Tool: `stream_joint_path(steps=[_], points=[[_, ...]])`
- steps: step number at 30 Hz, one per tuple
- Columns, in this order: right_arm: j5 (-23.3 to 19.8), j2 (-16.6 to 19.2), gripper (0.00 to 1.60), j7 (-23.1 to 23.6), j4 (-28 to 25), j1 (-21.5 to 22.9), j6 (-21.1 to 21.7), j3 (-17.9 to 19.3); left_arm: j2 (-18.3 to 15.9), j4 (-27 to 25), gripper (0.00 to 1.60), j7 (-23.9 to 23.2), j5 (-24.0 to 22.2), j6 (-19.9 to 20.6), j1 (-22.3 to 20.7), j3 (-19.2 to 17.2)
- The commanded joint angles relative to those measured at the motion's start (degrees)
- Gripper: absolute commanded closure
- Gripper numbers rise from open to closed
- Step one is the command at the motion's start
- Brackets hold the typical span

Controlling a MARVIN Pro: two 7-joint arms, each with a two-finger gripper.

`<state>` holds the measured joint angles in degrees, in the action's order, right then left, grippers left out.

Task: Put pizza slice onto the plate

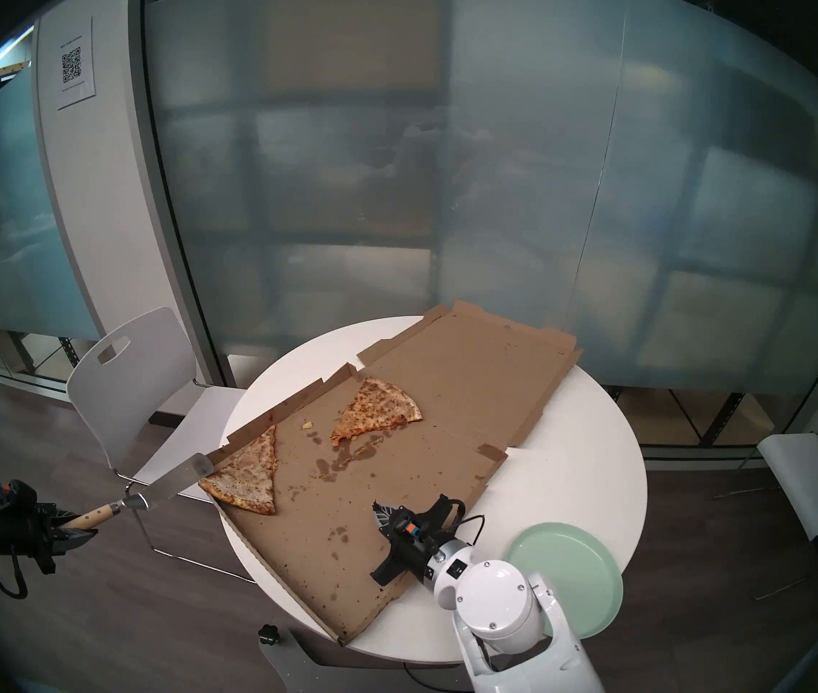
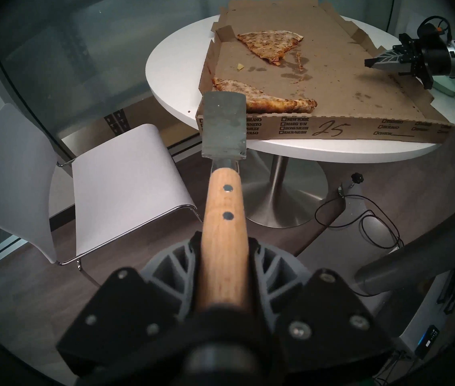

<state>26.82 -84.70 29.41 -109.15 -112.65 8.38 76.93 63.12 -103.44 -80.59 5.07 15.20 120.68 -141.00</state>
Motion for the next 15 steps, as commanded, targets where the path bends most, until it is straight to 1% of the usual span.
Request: stream_joint_path(steps=[1,9,15], points=[[-0.2,-0.3,1.6,0.2,-1.2,0.8,-0.2,-0.5,0.1,-2.5,1.6,-0.6,0.5,0.1,1.0,1.2],[-0.6,-0.4,1.6,0.4,-1.4,0.6,-0.3,-0.4,1.0,-4.4,1.6,-0.3,1.4,0.5,1.7,3.0],[-0.7,-0.4,1.6,0.3,-1.5,0.6,-0.3,-0.3,1.4,-5.4,1.6,-0.4,2.0,0.6,1.8,3.4]])
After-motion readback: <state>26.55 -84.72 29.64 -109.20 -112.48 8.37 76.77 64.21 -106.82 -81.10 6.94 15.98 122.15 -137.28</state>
